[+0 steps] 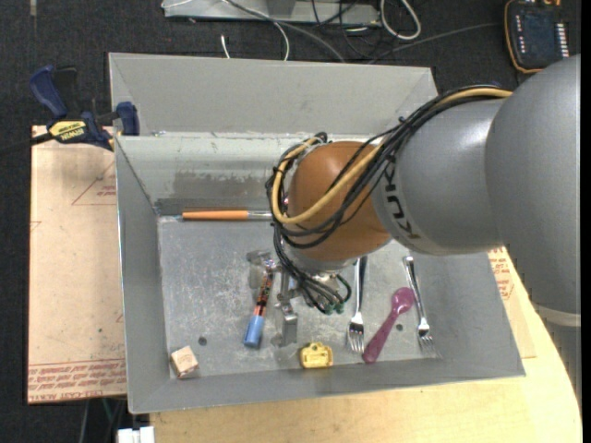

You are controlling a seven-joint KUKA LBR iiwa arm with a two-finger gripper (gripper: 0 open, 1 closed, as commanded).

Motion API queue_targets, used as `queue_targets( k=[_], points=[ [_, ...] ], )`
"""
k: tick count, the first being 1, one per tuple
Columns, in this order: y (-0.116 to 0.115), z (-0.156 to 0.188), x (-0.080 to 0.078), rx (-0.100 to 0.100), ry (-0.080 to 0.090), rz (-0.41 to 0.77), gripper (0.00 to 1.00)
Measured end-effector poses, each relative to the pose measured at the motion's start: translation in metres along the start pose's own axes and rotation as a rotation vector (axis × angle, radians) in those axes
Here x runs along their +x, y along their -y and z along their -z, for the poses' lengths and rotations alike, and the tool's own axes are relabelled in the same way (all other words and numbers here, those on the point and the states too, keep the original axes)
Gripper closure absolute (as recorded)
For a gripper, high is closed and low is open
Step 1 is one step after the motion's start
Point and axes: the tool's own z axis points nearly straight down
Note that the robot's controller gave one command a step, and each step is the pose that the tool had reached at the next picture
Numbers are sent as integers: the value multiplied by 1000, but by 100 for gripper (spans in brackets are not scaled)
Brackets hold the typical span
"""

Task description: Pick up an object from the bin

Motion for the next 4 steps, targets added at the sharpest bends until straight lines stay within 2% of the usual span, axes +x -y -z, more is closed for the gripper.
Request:
queue_targets(
  k=[1, 2, 3, 4],
  points=[
    [8, -31, -19, -2, 6, 254, 0],
    [-7, -31, -19, -2, -1, 206, 0],
    [5, -31, -20, -3, 7, 242, 0],
    [-5, -31, -20, -4, 2, 214, 100]
  ],
)
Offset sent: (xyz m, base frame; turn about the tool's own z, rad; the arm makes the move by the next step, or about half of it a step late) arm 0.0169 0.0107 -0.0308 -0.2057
